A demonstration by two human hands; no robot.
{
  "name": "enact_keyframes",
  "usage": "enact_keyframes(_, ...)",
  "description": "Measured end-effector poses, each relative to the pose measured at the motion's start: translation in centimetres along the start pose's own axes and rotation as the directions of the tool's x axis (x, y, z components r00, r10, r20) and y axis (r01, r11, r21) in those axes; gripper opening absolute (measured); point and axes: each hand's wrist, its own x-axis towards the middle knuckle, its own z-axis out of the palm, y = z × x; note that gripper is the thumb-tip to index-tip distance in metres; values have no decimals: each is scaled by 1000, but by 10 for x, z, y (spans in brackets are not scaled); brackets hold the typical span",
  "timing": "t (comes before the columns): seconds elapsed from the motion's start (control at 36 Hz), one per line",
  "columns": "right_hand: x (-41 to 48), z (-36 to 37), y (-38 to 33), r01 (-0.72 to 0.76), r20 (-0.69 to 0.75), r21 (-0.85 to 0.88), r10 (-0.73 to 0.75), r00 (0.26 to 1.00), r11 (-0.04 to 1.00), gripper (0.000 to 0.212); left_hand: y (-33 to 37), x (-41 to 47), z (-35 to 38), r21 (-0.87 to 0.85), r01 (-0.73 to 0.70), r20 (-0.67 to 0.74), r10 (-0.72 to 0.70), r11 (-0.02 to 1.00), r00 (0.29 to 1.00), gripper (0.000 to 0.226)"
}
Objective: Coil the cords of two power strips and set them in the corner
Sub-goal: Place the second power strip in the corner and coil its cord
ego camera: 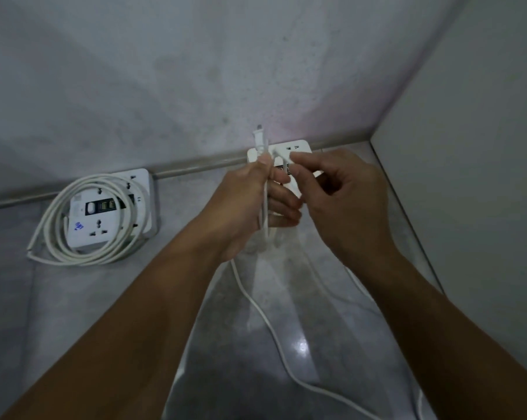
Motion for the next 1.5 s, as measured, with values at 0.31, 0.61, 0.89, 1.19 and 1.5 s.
enact_keyframes(0.31, -22, 6, -6, 312, 17, -129, -313, 950, 941, 16, 4, 3, 3, -222, 16, -101, -40, 975, 994, 46)
enact_keyframes(0.61, -65, 19, 17, -71, 377, 148, 10, 926, 986, 13, 23, 9, -31, -557, -7, 58, 48, 831, 997, 39)
enact_keyframes(0.89, -48, 24, 52, -540, 381, 155, 455, 805, 827, 47, 32, 1, -63, -515, 135, 340, 57, 846, 939, 27)
enact_keyframes(1.19, 20, 50, 61, -400, 301, 183, 336, 892, 898, 26, 25, -4, -43, -421, 275, 420, -83, 864, 904, 36)
enact_keyframes(1.5, 19, 37, 80, -647, 537, 527, 374, 756, 551, 32, 20, -8, -51, -367, 213, 351, -77, 906, 933, 38)
